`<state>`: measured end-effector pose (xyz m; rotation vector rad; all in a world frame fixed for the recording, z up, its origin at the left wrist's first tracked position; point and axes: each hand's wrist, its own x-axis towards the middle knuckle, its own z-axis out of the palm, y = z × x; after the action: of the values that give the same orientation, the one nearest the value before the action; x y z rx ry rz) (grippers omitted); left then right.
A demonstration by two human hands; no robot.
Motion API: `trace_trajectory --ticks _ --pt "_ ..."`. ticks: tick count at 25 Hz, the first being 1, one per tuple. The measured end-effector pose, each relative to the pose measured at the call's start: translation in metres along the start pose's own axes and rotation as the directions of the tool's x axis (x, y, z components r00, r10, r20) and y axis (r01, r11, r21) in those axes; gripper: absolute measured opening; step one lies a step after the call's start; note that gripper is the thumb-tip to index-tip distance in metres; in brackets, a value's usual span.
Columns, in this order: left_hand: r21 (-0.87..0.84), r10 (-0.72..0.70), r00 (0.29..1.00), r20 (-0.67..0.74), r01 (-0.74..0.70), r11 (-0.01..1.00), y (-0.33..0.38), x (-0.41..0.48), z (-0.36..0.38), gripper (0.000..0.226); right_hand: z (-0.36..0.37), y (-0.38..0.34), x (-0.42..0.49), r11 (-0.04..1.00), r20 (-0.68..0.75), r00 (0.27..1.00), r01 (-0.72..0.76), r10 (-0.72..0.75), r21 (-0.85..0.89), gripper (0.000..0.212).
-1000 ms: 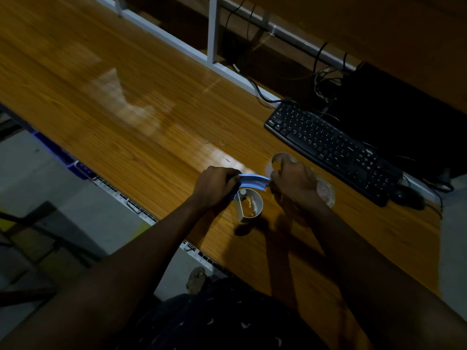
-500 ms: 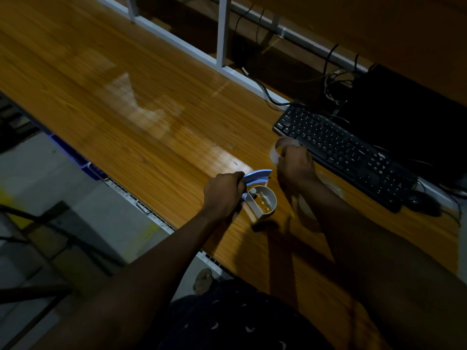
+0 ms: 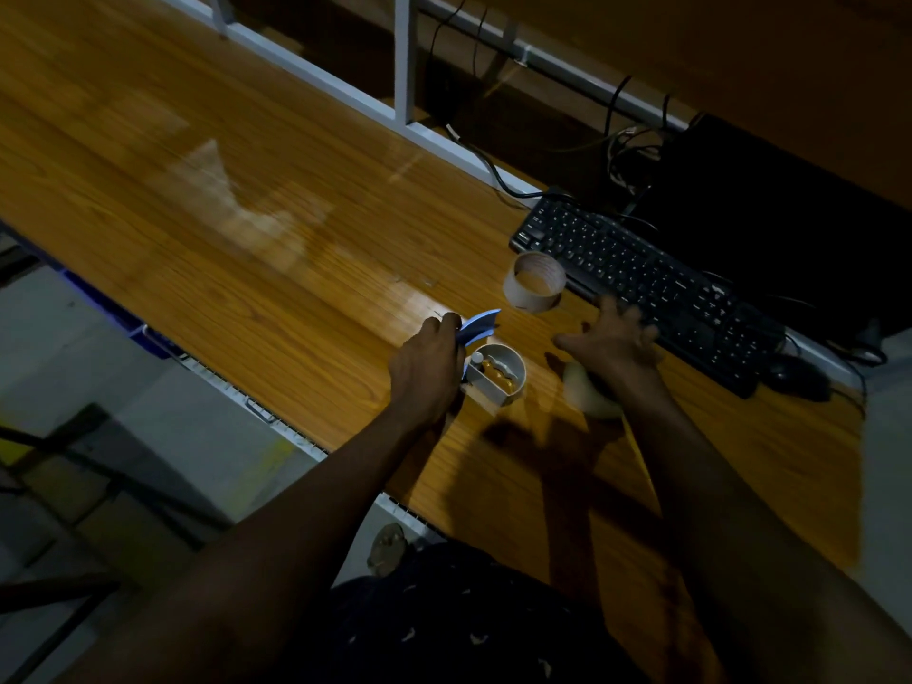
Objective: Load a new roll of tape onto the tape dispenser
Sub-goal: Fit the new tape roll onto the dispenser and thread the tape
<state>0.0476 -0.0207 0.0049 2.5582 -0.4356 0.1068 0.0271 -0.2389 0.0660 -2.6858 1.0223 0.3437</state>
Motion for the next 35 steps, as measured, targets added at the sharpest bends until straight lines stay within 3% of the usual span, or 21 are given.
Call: trace_trajectory --ticks 6,12,15,18,21,26,28,32,35 --pt "0.001 0.015 0.999 0.044 -0.015 1.0 0.001 0.011 -0.001 0.021 0.022 0.032 -0.015 0.975 0.074 0.979 -0.197 0.19 0.104 0.12" --pt "-0.021 0.036 0.997 0.073 -0.035 0.999 -0.003 0.012 -0.004 0.023 0.032 0.042 -0.018 0.97 0.029 0.987 -0.162 0.16 0.18 0.119" --pt "-0.009 0.072 0.994 0.081 -0.072 0.997 -0.007 0.015 -0.005 0.024 0.025 0.039 -0.019 0.981 -0.005 0.998 -0.059 0.061 0.183 0.117" --pt "-0.024 0.133 0.986 0.099 -0.131 0.991 -0.015 0.022 -0.008 0.027 0.01 0.028 -0.02 0.956 -0.023 0.989 0.146 -0.145 0.253 0.12" --pt "-0.071 0.185 0.98 0.077 -0.18 0.981 -0.02 0.031 -0.013 0.041 -0.008 0.01 -0.028 0.864 -0.072 0.914 0.4 -0.398 0.306 0.12" --pt "-0.393 0.312 0.942 0.121 -0.243 0.887 -0.002 0.033 -0.031 0.082 -0.022 -0.019 -0.04 0.76 -0.097 0.796 0.601 -0.598 0.249 0.11" --pt "-0.463 0.343 0.927 0.151 -0.24 0.853 0.005 0.03 -0.036 0.094 -0.021 -0.026 -0.04 0.718 -0.1 0.753 0.652 -0.65 0.244 0.109" --pt "-0.4 0.377 0.925 0.053 -0.326 0.856 0.006 0.017 -0.029 0.106 -0.025 -0.037 -0.041 0.743 -0.063 0.781 0.613 -0.621 0.27 0.11" --pt "-0.405 0.318 0.947 -0.033 -0.304 0.862 0.005 0.012 -0.027 0.105 -0.024 -0.041 -0.043 0.737 -0.035 0.76 0.639 -0.649 0.218 0.113"
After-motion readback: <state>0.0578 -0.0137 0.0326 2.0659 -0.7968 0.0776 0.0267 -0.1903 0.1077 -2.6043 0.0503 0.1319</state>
